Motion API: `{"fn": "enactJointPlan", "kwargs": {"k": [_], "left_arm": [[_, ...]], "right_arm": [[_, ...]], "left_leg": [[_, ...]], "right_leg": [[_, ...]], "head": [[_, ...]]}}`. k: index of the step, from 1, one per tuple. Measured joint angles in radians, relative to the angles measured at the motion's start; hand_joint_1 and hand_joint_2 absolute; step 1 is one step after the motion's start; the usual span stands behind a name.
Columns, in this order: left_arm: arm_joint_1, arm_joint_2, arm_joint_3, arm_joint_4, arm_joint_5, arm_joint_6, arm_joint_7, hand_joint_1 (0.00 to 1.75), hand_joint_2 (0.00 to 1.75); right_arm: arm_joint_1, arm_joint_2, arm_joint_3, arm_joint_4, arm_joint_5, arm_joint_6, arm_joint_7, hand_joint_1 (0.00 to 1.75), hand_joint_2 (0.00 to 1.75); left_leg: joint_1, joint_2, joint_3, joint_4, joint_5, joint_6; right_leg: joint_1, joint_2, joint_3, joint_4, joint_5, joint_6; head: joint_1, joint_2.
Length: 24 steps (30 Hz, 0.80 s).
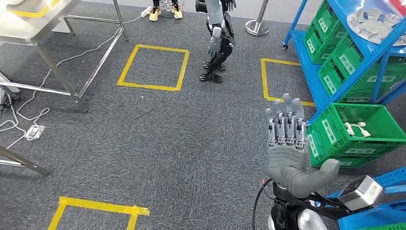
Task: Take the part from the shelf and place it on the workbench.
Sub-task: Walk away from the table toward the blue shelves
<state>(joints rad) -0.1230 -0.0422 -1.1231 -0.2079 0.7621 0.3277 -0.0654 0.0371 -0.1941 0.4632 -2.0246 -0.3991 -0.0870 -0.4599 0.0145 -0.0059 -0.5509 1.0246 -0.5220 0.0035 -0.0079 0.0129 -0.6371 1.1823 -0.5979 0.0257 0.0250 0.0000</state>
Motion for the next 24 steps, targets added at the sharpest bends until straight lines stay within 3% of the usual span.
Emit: {"fn": "enactJointPlan", "kwargs": {"k": [2,3,5,7,9,11,13,15,17,18,20,22,24], "left_arm": [[0.001,0.0,0.0,0.0,0.0,0.0,0.0,0.0,0.0],[0.001,0.001,0.0,0.001,0.0,0.0,0.0,0.0,0.0],[0.0,0.0,0.0,0.001,0.0,0.0,0.0,0.0,0.0],[-0.001,-0.001,0.0,0.0,0.0,0.0,0.0,0.0,0.0],[-0.001,-0.002,0.0,0.0,0.0,0.0,0.0,0.0,0.0],[-0.002,-0.004,0.0,0.0,0.0,0.0,0.0,0.0,0.0],[-0.004,-0.005,0.0,-0.001,0.0,0.0,-0.001,0.0,0.0],[-0.003,-0.005,0.0,0.0,0.0,0.001,-0.001,0.0,0.0],[0.0,-0.003,0.0,0.001,0.0,0.001,-0.001,0.0,0.0],[0.001,-0.001,0.0,0.001,0.0,0.001,-0.001,0.0,0.0],[0.001,0.0,0.0,0.001,-0.001,0.002,-0.001,0.0,0.0],[0.001,0.001,0.0,0.002,-0.001,0.002,-0.001,0.0,0.0],[0.001,0.002,0.0,0.002,-0.002,0.002,0.0,0.0,0.0]], "right_arm": [[0.001,0.0,0.0,0.001,-0.001,0.0,0.002,0.0,0.0],[0.002,0.0,0.0,0.001,-0.001,0.0,0.003,0.0,0.0],[0.002,0.0,0.0,0.002,-0.001,0.0,0.004,0.0,0.0],[0.0,0.0,0.0,0.003,-0.001,0.0,0.004,0.0,0.0],[-0.001,0.0,0.0,0.002,-0.002,0.001,0.005,0.0,0.0],[0.0,0.0,0.0,0.001,-0.002,0.001,0.006,0.0,0.0],[-0.001,0.0,0.0,0.0,-0.002,0.002,0.006,0.0,0.0],[-0.001,0.0,0.0,-0.001,-0.002,0.002,0.006,0.0,0.0],[0.001,0.0,0.0,0.0,-0.002,0.003,0.007,0.0,0.0],[0.002,0.0,0.0,0.001,-0.002,0.002,0.007,0.0,0.0],[0.002,0.0,0.0,0.001,-0.002,0.002,0.007,0.0,0.0],[0.002,0.0,0.0,0.002,-0.003,0.002,0.007,0.0,0.0],[0.002,0.0,0.0,0.002,-0.005,0.002,0.007,0.0,0.0]], "left_leg": [[-0.005,0.024,-0.006,0.0,0.001,0.003],[-0.007,0.035,-0.007,0.0,0.002,0.004],[-0.011,0.057,-0.006,0.0,0.002,0.004],[-0.015,0.075,-0.005,0.0,0.002,0.002],[-0.017,0.095,-0.008,0.0,0.002,-0.002],[-0.016,0.111,-0.005,-0.001,0.0,-0.012],[-0.012,0.064,-0.014,0.03,-0.027,-0.022],[-0.009,0.005,-0.062,0.136,-0.088,-0.028],[-0.008,-0.002,-0.116,0.247,-0.13,-0.03],[-0.007,-0.001,-0.125,0.262,-0.124,-0.031],[-0.005,-0.012,-0.088,0.185,-0.059,-0.032],[0.002,-0.067,-0.03,0.067,-0.009,-0.031],[0.004,-0.102,-0.006,0.017,-0.007,-0.025]], "right_leg": [[-0.001,-0.006,-0.043,0.104,-0.039,0.003],[0.0,-0.007,-0.041,0.11,-0.032,0.001],[0.003,-0.021,0.016,0.009,0.03,-0.01],[0.016,-0.067,0.082,-0.123,0.075,-0.026],[0.028,-0.091,0.101,-0.173,0.078,-0.038],[0.028,-0.071,0.101,-0.185,0.085,-0.047],[0.021,-0.049,0.105,-0.2,0.097,-0.057],[0.018,-0.027,0.105,-0.205,0.104,-0.063],[0.019,-0.002,0.101,-0.202,0.105,-0.065],[0.019,0.011,0.1,-0.199,0.105,-0.064],[0.017,0.038,0.099,-0.19,0.101,-0.06],[0.013,0.062,0.095,-0.176,0.094,-0.049],[0.009,0.087,0.083,-0.166,0.091,-0.038]], "head": [[0.011,0.0],[0.014,0.0],[0.018,0.0],[0.018,0.0],[0.019,0.0],[0.019,0.0],[0.014,0.0],[0.002,0.0],[-0.008,0.0],[-0.012,0.0],[-0.019,0.0],[-0.026,0.0],[-0.028,0.0]]}}
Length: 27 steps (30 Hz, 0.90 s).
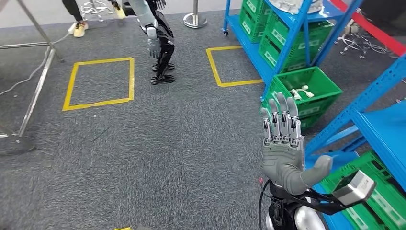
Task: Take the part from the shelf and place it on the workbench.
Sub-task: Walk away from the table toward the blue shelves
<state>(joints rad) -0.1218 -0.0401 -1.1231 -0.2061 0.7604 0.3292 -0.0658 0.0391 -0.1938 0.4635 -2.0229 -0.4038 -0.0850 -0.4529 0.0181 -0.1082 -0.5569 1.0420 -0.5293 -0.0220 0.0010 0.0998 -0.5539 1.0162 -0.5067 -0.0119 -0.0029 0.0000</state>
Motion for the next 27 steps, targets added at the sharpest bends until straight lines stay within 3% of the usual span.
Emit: {"fn": "enactJointPlan", "kwargs": {"k": [2,3,4,6,8,9,10,11,13,15,17,18,20,21,23,24,25,27], "left_arm": [[0.0,0.0,0.0,0.001,0.0,0.0,0.0,0.0,0.0],[0.0,0.0,0.0,0.002,0.0,0.0,0.0,0.0,0.0],[-0.001,0.0,0.0,0.003,0.0,0.0,0.0,0.0,0.0],[0.0,-0.001,0.0,0.004,0.0,0.0,0.0,0.0,0.0],[0.003,0.001,0.0,0.005,0.0,0.0,0.0,0.0,0.0],[0.003,0.001,0.0,0.006,0.0,0.0,0.0,0.0,0.0],[0.002,0.002,0.0,0.006,0.0,0.0,0.0,0.0,0.0],[0.001,0.001,0.0,0.006,0.0,0.0,0.0,0.0,0.0],[-0.002,0.0,0.0,0.006,0.0,0.0,0.0,0.0,0.0],[-0.004,-0.002,0.0,0.006,0.0,0.0,0.0,0.0,0.0],[-0.005,-0.004,0.0,0.006,0.0,0.0,0.0,0.0,0.0],[-0.006,-0.004,0.0,0.006,0.0,0.0,0.0,0.0,0.0],[-0.007,-0.005,0.0,0.006,0.0,0.0,-0.001,0.0,0.0],[-0.007,-0.005,0.0,0.006,0.0,0.0,-0.001,0.0,0.0],[-0.003,-0.003,0.0,0.006,0.0,0.0,0.0,0.0,0.0],[-0.001,-0.002,0.0,0.007,0.0,0.0,0.0,0.0,0.0],[0.0,-0.001,0.0,0.007,0.0,0.0,0.0,0.0,0.0],[0.0,0.0,0.0,0.007,0.0,0.0,0.0,0.0,0.0]], "right_arm": [[0.001,0.0,0.0,0.0,-0.002,0.0,0.0,0.0,0.0],[0.002,0.0,0.0,-0.001,-0.003,-0.001,0.0,0.0,0.0],[0.002,0.0,0.0,-0.001,-0.003,-0.001,0.0,0.0,0.0],[0.0,0.0,0.0,-0.002,-0.003,-0.001,0.0,0.0,0.0],[0.001,0.0,0.0,-0.001,-0.003,-0.001,0.0,0.0,0.0],[0.003,0.0,0.0,0.0,-0.003,-0.001,0.0,0.0,0.0],[0.004,0.0,0.0,0.0,-0.003,-0.001,0.0,0.0,0.0],[0.005,0.0,0.0,0.001,-0.003,-0.001,0.0,0.0,0.0],[0.006,0.0,-0.001,0.001,-0.003,-0.001,0.0,0.0,0.0],[0.006,0.0,-0.003,0.001,-0.003,-0.001,0.0,0.0,0.0],[0.007,0.0,-0.007,0.001,-0.003,-0.001,0.0,0.0,0.0],[0.009,0.001,-0.008,0.0,-0.003,-0.001,0.0,0.0,0.0],[0.008,0.001,-0.009,-0.001,-0.003,-0.001,0.0,0.0,0.0],[0.007,0.002,-0.009,-0.001,-0.003,-0.001,0.0,0.0,0.0],[0.006,0.004,-0.01,0.0,-0.004,0.0,0.0,0.0,0.0],[0.008,0.005,-0.01,0.001,-0.004,0.0,0.0,0.0,0.0],[0.009,0.005,-0.01,0.001,-0.004,0.0,0.0,0.0,0.0],[0.009,0.005,-0.011,0.002,-0.004,0.0,0.0,0.0,0.0]], "left_leg": [[-0.002,0.024,0.002,-0.005,-0.001,0.009],[-0.001,0.04,0.002,-0.006,0.0,0.014],[0.0,0.057,0.003,-0.008,0.0,0.019],[-0.002,0.094,0.003,-0.01,-0.003,0.027],[-0.005,0.132,0.003,-0.009,-0.006,0.031],[-0.007,0.149,0.004,-0.009,-0.009,0.032],[-0.008,0.163,0.005,-0.009,-0.011,0.032],[-0.009,0.175,0.008,-0.009,-0.013,0.031],[-0.012,0.195,0.014,-0.01,-0.018,0.029],[-0.015,0.211,0.015,-0.01,-0.021,0.023],[-0.017,0.23,0.017,-0.013,-0.022,0.015],[-0.015,0.218,0.02,-0.011,-0.026,0.009],[-0.012,0.155,0.004,0.032,-0.056,0.0],[-0.01,0.117,-0.023,0.084,-0.082,-0.003],[-0.01,0.098,-0.092,0.206,-0.128,-0.006],[-0.009,0.099,-0.118,0.241,-0.129,-0.007],[-0.009,0.1,-0.127,0.239,-0.109,-0.008],[-0.006,0.076,-0.096,0.141,-0.027,-0.01]], "right_leg": [[-0.004,0.024,-0.011,0.003,0.002,0.01],[-0.003,0.015,-0.017,0.011,-0.003,0.014],[-0.002,-0.006,-0.029,0.033,-0.017,0.019],[0.0,-0.068,-0.078,0.134,-0.072,0.029],[-0.001,-0.093,-0.137,0.257,-0.121,0.035],[-0.001,-0.096,-0.15,0.284,-0.122,0.035],[-0.001,-0.098,-0.144,0.273,-0.104,0.033],[0.0,-0.102,-0.121,0.227,-0.07,0.029],[0.009,-0.135,-0.056,0.096,-0.008,0.015],[0.022,-0.168,-0.02,0.019,0.003,-0.002],[0.027,-0.161,-0.014,0.002,-0.004,-0.013],[0.024,-0.151,-0.01,-0.006,-0.001,-0.015],[0.016,-0.131,0.0,-0.022,0.007,-0.021],[0.013,-0.122,0.003,-0.026,0.01,-0.024],[0.011,-0.097,0.004,-0.026,0.01,-0.028],[0.011,-0.082,0.004,-0.025,0.009,-0.028],[0.01,-0.067,0.005,-0.023,0.008,-0.027],[0.006,-0.037,0.006,-0.014,0.001,-0.021]], "head": [[0.001,0.0],[0.003,0.0],[0.009,0.0],[0.022,0.0],[0.033,0.0],[0.037,0.0],[0.04,0.0],[0.043,0.0],[0.046,0.0],[0.048,0.0],[0.05,0.0],[0.05,0.0],[0.047,0.0],[0.041,0.0],[0.03,0.0],[0.026,0.0],[0.023,0.0],[0.016,0.0]]}}
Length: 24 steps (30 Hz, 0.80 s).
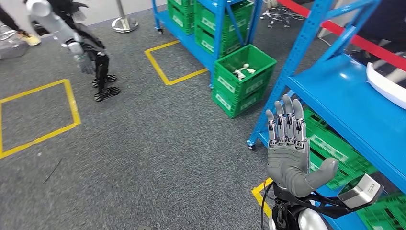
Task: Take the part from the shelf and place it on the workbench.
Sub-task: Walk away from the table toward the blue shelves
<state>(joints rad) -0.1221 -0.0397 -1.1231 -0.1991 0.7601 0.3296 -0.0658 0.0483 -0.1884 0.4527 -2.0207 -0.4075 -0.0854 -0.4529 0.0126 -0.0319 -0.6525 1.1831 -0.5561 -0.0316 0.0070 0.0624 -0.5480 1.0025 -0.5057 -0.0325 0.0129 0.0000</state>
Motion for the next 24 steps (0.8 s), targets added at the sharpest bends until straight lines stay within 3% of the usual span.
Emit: {"fn": "enactJointPlan", "kwargs": {"k": [2,3,4,6,7,8,10,12,13,15,17,19,21,23,24], "left_arm": [[0.0,0.0,0.0,0.0,0.0,0.0,0.0,0.0,0.0],[0.001,0.001,0.0,0.0,0.0,0.0,-0.001,0.0,0.0],[0.001,0.001,0.0,0.001,0.0,0.0,-0.001,0.0,0.0],[0.001,0.001,0.0,0.001,-0.001,0.0,-0.001,0.0,0.0],[0.0,0.001,0.0,0.0,-0.001,0.0,-0.001,0.0,0.0],[-0.001,0.0,0.0,0.0,-0.001,0.0,-0.002,0.0,0.0],[0.0,-0.001,0.0,0.0,-0.002,0.0,-0.002,0.0,0.0],[0.003,0.0,0.0,0.001,-0.001,0.0,-0.002,0.0,0.0],[0.003,0.0,0.0,0.002,-0.001,0.0,-0.001,0.0,0.0],[0.001,0.0,0.0,0.002,-0.002,0.0,-0.001,0.0,0.0],[-0.002,-0.002,0.0,0.002,-0.002,0.0,-0.001,0.0,0.0],[-0.004,-0.003,0.0,0.002,-0.003,-0.001,0.0,0.0,0.0],[-0.005,-0.004,0.0,0.001,-0.004,-0.001,0.002,0.0,0.0],[-0.008,-0.005,0.0,0.0,-0.006,-0.002,0.003,0.0,0.0],[-0.008,-0.005,0.0,-0.001,-0.007,-0.002,0.003,0.0,0.0]], "right_arm": [[-0.002,0.0,-0.001,0.0,0.0,0.0,0.0,0.0,0.0],[-0.003,0.0,-0.002,0.0,-0.001,0.001,0.0,0.0,0.0],[-0.004,0.0,-0.003,0.0,-0.001,0.001,0.0,0.0,0.0],[-0.005,0.0,-0.004,-0.001,-0.001,0.001,0.0,0.0,0.0],[-0.005,0.0,-0.005,-0.001,-0.001,0.001,0.0,0.0,0.0],[-0.007,0.0,-0.005,-0.001,-0.001,0.001,0.0,0.0,0.0],[-0.011,0.0,-0.005,0.0,-0.001,0.001,0.0,0.0,0.0],[-0.011,0.001,-0.005,0.001,-0.001,0.001,0.0,0.0,0.0],[-0.01,0.001,-0.005,0.002,-0.001,0.001,0.0,0.0,0.0],[-0.008,0.001,-0.005,0.004,-0.002,0.001,0.0,0.0,0.0],[-0.008,0.001,-0.005,0.005,-0.003,0.0,0.0,0.0,0.0],[-0.007,0.001,-0.006,0.006,-0.003,-0.007,0.003,0.0,0.0],[-0.001,0.001,-0.009,0.01,0.001,-0.032,0.013,0.0,0.0],[0.003,0.001,-0.02,0.027,0.006,-0.07,0.024,0.0,0.0],[0.004,0.001,-0.027,0.044,0.008,-0.088,0.027,0.0,0.0]], "left_leg": [[0.008,-0.056,0.044,-0.101,0.044,0.002],[0.009,-0.073,0.055,-0.124,0.045,0.004],[0.009,-0.074,0.06,-0.13,0.038,0.008],[0.007,-0.045,0.066,-0.137,0.036,0.018],[0.008,-0.028,0.07,-0.14,0.035,0.024],[0.009,-0.01,0.075,-0.143,0.034,0.029],[0.008,0.029,0.081,-0.146,0.028,0.037],[0.006,0.067,0.084,-0.146,0.022,0.039],[0.005,0.083,0.086,-0.146,0.018,0.037],[0.005,0.109,0.097,-0.146,0.01,0.033],[0.003,0.128,0.107,-0.148,0.002,0.027],[0.0,0.143,0.113,-0.15,-0.002,0.019],[0.0,0.151,0.12,-0.154,-0.006,0.007],[0.003,0.093,0.116,-0.131,-0.027,-0.001],[0.004,0.056,0.098,-0.09,-0.049,-0.003]], "right_leg": [[-0.002,0.026,-0.005,0.015,-0.011,0.011],[-0.005,0.038,-0.01,0.021,-0.014,0.017],[-0.007,0.052,-0.014,0.024,-0.014,0.022],[-0.012,0.073,-0.021,0.025,-0.014,0.033],[-0.011,0.061,-0.026,0.035,-0.021,0.038],[-0.009,0.036,-0.041,0.062,-0.037,0.044],[-0.009,-0.03,-0.098,0.172,-0.09,0.056],[-0.014,-0.056,-0.158,0.279,-0.122,0.063],[-0.016,-0.06,-0.165,0.289,-0.111,0.064],[-0.016,-0.073,-0.124,0.199,-0.041,0.06],[-0.007,-0.11,-0.062,0.079,0.006,0.05],[0.003,-0.133,-0.038,0.032,0.003,0.039],[0.002,-0.119,-0.034,0.02,0.002,0.028],[-0.004,-0.101,-0.024,0.004,0.008,0.017],[-0.007,-0.093,-0.018,-0.003,0.011,0.011]], "head": [[-0.008,0.0],[-0.01,0.0],[-0.011,0.0],[-0.011,0.0],[-0.009,0.0],[-0.003,0.0],[0.013,0.0],[0.022,0.0],[0.024,0.0],[0.03,0.0],[0.034,0.0],[0.035,0.0],[0.035,0.0],[0.03,0.0],[0.024,0.0]]}}
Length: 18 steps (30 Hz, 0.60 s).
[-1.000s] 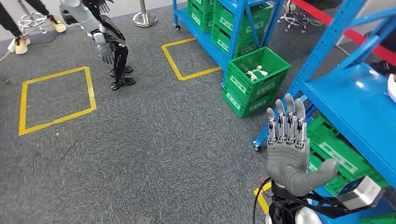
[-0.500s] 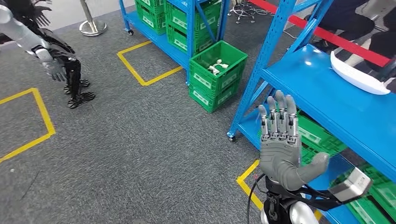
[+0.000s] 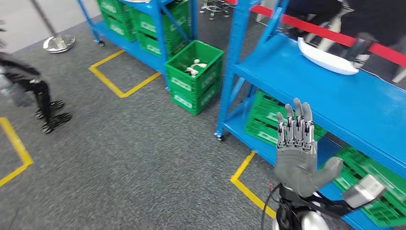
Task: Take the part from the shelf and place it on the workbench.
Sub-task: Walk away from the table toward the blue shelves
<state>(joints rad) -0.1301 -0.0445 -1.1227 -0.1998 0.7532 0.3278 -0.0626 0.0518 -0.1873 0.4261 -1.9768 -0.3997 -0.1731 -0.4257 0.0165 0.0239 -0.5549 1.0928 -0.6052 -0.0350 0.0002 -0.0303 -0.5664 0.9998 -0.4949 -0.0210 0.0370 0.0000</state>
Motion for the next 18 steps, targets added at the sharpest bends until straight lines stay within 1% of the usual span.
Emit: {"fn": "enactJointPlan", "kwargs": {"k": [1,2,3,4,5,6,7,8,9,10,11,12,13,14,15,16,17,18], "left_arm": [[0.001,0.0,0.0,0.0,-0.001,0.0,0.001,0.0,0.0],[0.003,0.001,0.0,0.0,-0.001,0.0,0.003,0.0,0.0],[0.006,0.001,0.0,0.0,-0.001,0.0,0.006,0.0,0.0],[0.008,0.002,0.0,0.0,-0.001,0.0,0.009,0.0,0.0],[0.009,0.002,0.0,0.0,-0.002,-0.001,0.012,0.0,0.0],[0.009,0.002,0.0,0.0,-0.002,-0.001,0.014,0.0,0.0],[0.009,0.002,0.0,0.0,-0.003,-0.001,0.016,0.0,0.0],[0.009,0.002,0.0,0.0,-0.003,-0.002,0.016,0.0,0.0],[0.01,0.002,0.0,0.0,-0.004,-0.002,0.018,0.0,0.0],[0.011,0.001,0.0,0.0,-0.004,-0.002,0.019,0.0,0.0],[0.013,0.0,0.0,0.0,-0.004,-0.002,0.021,0.0,0.0],[0.013,0.0,0.0,0.0,-0.004,-0.002,0.023,0.0,0.0],[0.014,-0.002,0.0,0.0,-0.004,-0.002,0.025,0.0,0.0],[0.013,-0.003,0.0,-0.001,-0.003,-0.001,0.027,0.0,0.0],[0.013,-0.005,0.0,-0.001,-0.003,-0.001,0.029,0.0,0.0],[0.014,-0.005,0.0,-0.001,-0.003,0.0,0.031,0.0,0.0],[0.015,-0.005,0.0,-0.001,-0.002,0.0,0.034,0.0,0.0],[0.015,-0.004,0.0,0.0,-0.002,0.0,0.036,0.0,0.0]], "right_arm": [[0.001,0.001,-0.009,0.023,0.002,-0.016,0.002,0.0,0.0],[0.002,0.003,-0.02,0.053,0.005,-0.028,0.005,0.0,0.0],[0.004,0.007,-0.032,0.084,0.007,-0.036,0.008,0.0,0.0],[0.005,0.012,-0.049,0.123,0.006,-0.041,0.008,0.0,0.0],[0.006,0.018,-0.069,0.168,-0.001,-0.044,0.005,0.0,0.0],[0.006,0.022,-0.09,0.215,-0.012,-0.048,-0.001,0.0,0.0],[0.006,0.025,-0.113,0.273,-0.022,-0.052,-0.007,0.0,0.0],[0.003,0.027,-0.137,0.331,-0.028,-0.057,-0.013,0.0,0.0],[-0.001,0.028,-0.162,0.393,-0.027,-0.062,-0.02,0.0,0.0],[-0.006,0.029,-0.187,0.46,-0.02,-0.069,-0.028,0.0,0.0],[-0.013,0.03,-0.21,0.526,-0.011,-0.082,-0.037,0.0,0.0],[-0.018,0.031,-0.229,0.593,0.0,-0.1,-0.043,0.0,0.0],[-0.024,0.032,-0.247,0.661,0.01,-0.12,-0.044,0.0,0.0],[-0.029,0.033,-0.262,0.728,0.017,-0.136,-0.045,0.0,0.0],[-0.035,0.034,-0.276,0.794,0.021,-0.146,-0.046,0.0,0.0],[-0.041,0.035,-0.289,0.864,0.022,-0.151,-0.05,0.0,0.0],[-0.046,0.037,-0.299,0.932,0.022,-0.151,-0.056,0.0,0.0],[-0.047,0.039,-0.307,0.999,0.021,-0.151,-0.062,0.0,0.0]], "left_leg": [[0.001,-0.03,-0.03,0.058,-0.026,0.0],[0.001,-0.036,-0.069,0.123,-0.05,0.0],[0.0,-0.035,-0.102,0.172,-0.059,0.0],[0.0,-0.032,-0.124,0.192,-0.05,0.0],[0.001,-0.032,-0.127,0.174,-0.019,0.001],[0.001,-0.041,-0.113,0.122,0.026,0.003],[0.005,-0.069,-0.091,0.062,0.065,0.006],[0.009,-0.106,-0.069,0.005,0.09,0.007],[0.012,-0.136,-0.054,-0.032,0.099,0.009],[0.013,-0.157,-0.046,-0.047,0.095,0.011],[0.012,-0.153,-0.042,-0.055,0.093,0.013],[0.011,-0.137,-0.037,-0.059,0.093,0.018],[0.011,-0.12,-0.03,-0.066,0.093,0.023],[0.012,-0.101,-0.022,-0.074,0.092,0.029],[0.013,-0.081,-0.014,-0.08,0.091,0.033],[0.01,-0.06,-0.007,-0.083,0.087,0.037],[0.008,-0.04,-0.002,-0.084,0.082,0.04],[0.007,-0.022,0.002,-0.084,0.077,0.041]], "right_leg": [[0.001,0.01,0.002,-0.002,0.0,-0.004],[0.002,0.022,0.002,-0.002,0.0,-0.007],[0.003,0.036,0.002,-0.001,-0.001,-0.008],[0.003,0.051,0.003,0.0,-0.003,-0.008],[0.003,0.067,0.005,0.001,-0.005,-0.007],[0.002,0.081,0.007,0.004,-0.008,-0.005],[0.0,0.094,0.009,0.007,-0.012,-0.001],[-0.001,0.106,0.008,0.012,-0.017,0.004],[-0.005,0.117,0.005,0.015,-0.02,0.011],[-0.009,0.13,0.0,0.016,-0.021,0.019],[-0.013,0.145,-0.004,0.014,-0.02,0.027],[-0.016,0.159,-0.005,0.009,-0.018,0.034],[-0.016,0.153,-0.006,0.01,-0.019,0.041],[-0.014,0.133,-0.013,0.024,-0.027,0.047],[-0.012,0.103,-0.032,0.06,-0.044,0.052],[-0.012,0.068,-0.063,0.115,-0.068,0.058],[-0.014,0.048,-0.102,0.181,-0.093,0.063],[-0.016,0.039,-0.137,0.238,-0.108,0.067]], "head": [[-0.007,0.0],[-0.012,0.0],[-0.016,0.0],[-0.019,0.0],[-0.022,0.0],[-0.027,0.0],[-0.031,0.0],[-0.035,0.0],[-0.038,0.0],[-0.038,0.0],[-0.038,0.0],[-0.038,0.0],[-0.037,0.0],[-0.032,0.0],[-0.025,0.0],[-0.016,0.0],[-0.009,0.0],[-0.006,0.0]]}}
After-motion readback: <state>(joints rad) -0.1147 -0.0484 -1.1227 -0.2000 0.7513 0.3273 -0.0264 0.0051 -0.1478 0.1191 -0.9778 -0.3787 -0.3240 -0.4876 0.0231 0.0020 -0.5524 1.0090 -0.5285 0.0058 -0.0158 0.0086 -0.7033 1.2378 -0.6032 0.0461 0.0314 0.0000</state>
